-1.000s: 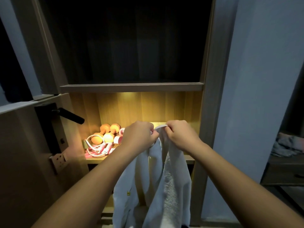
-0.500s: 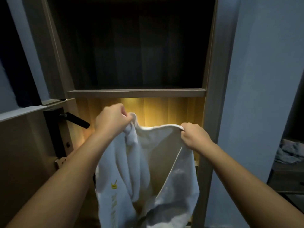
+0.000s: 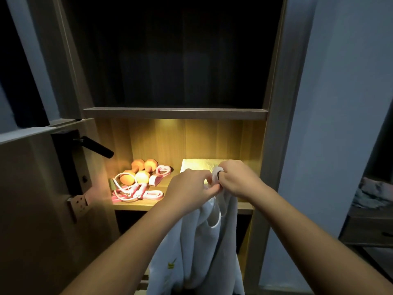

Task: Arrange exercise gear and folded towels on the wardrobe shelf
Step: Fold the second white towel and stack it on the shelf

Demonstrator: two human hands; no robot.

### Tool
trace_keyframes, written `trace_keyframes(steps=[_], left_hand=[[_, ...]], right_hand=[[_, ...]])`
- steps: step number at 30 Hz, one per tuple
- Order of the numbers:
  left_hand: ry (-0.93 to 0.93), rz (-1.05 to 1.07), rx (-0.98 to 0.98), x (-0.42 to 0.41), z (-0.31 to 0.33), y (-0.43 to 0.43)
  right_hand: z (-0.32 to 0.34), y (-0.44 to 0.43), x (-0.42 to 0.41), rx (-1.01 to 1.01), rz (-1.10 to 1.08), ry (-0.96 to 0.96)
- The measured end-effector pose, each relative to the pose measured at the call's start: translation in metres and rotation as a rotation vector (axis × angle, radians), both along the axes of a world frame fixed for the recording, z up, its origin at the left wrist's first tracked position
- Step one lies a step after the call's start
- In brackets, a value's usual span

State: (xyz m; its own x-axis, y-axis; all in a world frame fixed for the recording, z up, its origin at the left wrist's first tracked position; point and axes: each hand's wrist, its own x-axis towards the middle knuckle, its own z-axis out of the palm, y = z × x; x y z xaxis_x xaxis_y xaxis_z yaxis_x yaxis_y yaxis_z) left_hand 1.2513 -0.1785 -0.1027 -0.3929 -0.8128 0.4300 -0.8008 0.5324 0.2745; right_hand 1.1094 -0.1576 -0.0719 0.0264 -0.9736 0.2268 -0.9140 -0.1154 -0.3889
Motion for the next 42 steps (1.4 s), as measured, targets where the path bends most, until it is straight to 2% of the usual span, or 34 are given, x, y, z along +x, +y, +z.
trace_keyframes(steps=[4, 10, 17, 19, 22, 27, 31, 35, 42], left_hand=[[0.040, 0.033, -0.076, 0.003, -0.010, -0.004], [0.162, 0.213, -0.145, 0.036, -0.002, -0.019], [0.318, 0.434, -0.211, 0.108, 0.022, -0.037], [0.305, 0.458, -0.203, 0.116, 0.027, -0.040], [0.237, 0.410, -0.100, 0.111, 0.023, -0.039], [0.253, 0.231, 0.057, 0.079, 0.006, -0.026], [0.096, 0.082, 0.056, 0.045, -0.006, -0.009], [0.025, -0.021, 0.083, 0.017, -0.010, 0.004], [-0.013, 0.013, 0.048, 0.001, -0.020, 0.008]], right_hand=[[-0.008, -0.001, -0.002, 0.015, 0.024, -0.003], [-0.029, -0.007, -0.016, 0.030, -0.024, 0.147], [-0.041, -0.013, -0.056, 0.016, -0.231, 0.173], [-0.041, -0.015, -0.064, 0.036, -0.266, 0.137], [-0.041, -0.015, -0.062, 0.022, -0.253, 0.036], [-0.035, -0.004, -0.040, -0.049, -0.087, -0.084], [-0.027, 0.003, -0.022, 0.005, 0.035, -0.080], [-0.028, 0.007, -0.013, 0.048, 0.096, -0.097], [-0.028, 0.013, -0.015, 0.047, 0.107, -0.092]])
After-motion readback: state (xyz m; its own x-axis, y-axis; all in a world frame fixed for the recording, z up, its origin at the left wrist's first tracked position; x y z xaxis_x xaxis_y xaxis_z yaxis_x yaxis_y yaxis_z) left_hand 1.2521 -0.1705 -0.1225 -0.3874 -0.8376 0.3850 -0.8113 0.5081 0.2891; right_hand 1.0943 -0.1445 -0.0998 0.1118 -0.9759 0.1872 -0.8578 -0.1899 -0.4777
